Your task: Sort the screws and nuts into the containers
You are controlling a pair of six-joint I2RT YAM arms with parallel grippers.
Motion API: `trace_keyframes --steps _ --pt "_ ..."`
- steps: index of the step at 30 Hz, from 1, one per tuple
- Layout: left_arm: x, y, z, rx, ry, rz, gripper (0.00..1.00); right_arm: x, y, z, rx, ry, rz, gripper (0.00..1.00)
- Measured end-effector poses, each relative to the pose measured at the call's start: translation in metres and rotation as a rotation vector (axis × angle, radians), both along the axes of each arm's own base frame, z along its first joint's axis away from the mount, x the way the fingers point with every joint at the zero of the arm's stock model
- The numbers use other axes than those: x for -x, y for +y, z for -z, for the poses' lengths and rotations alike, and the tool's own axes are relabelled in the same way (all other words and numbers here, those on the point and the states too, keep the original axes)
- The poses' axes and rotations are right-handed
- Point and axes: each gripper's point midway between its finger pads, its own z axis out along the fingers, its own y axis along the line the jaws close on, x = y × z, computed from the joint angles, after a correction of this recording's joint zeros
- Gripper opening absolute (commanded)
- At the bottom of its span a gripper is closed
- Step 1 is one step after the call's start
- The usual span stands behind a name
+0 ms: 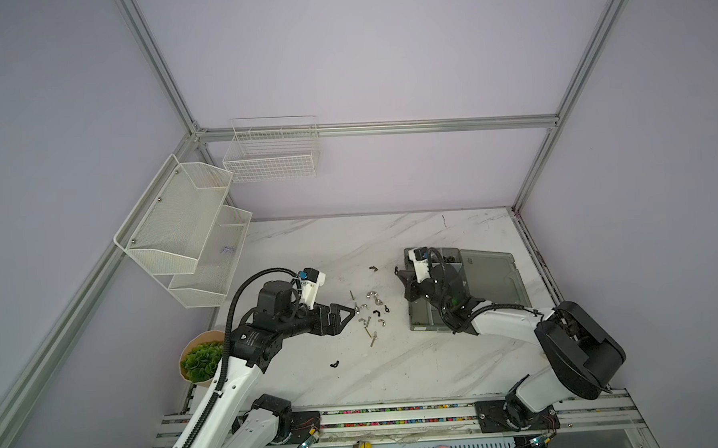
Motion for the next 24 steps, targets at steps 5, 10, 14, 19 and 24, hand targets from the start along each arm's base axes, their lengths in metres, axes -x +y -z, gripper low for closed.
trace_keyframes --steps 5,10,14,19,24 --pt "0.005 -0.004 -0.006 0.022 -0.020 0.033 1.00 -0.072 -0.058 -0.020 -0.003 0.007 0.234 0.00" --pt "0.006 -0.005 -0.016 0.037 -0.068 0.046 1.00 -0.087 -0.088 0.012 0.062 0.079 0.322 0.00" --pt "0.005 -0.006 -0.014 0.037 -0.057 0.051 1.00 -0.086 -0.095 0.037 0.110 0.135 0.331 0.01" --pt "0.005 -0.006 -0.014 0.035 -0.059 0.052 1.00 -0.089 -0.106 0.048 0.119 0.162 0.344 0.01" --pt "0.006 -0.005 -0.017 0.035 -0.077 0.050 1.00 -0.095 -0.120 0.068 0.116 0.210 0.358 0.03"
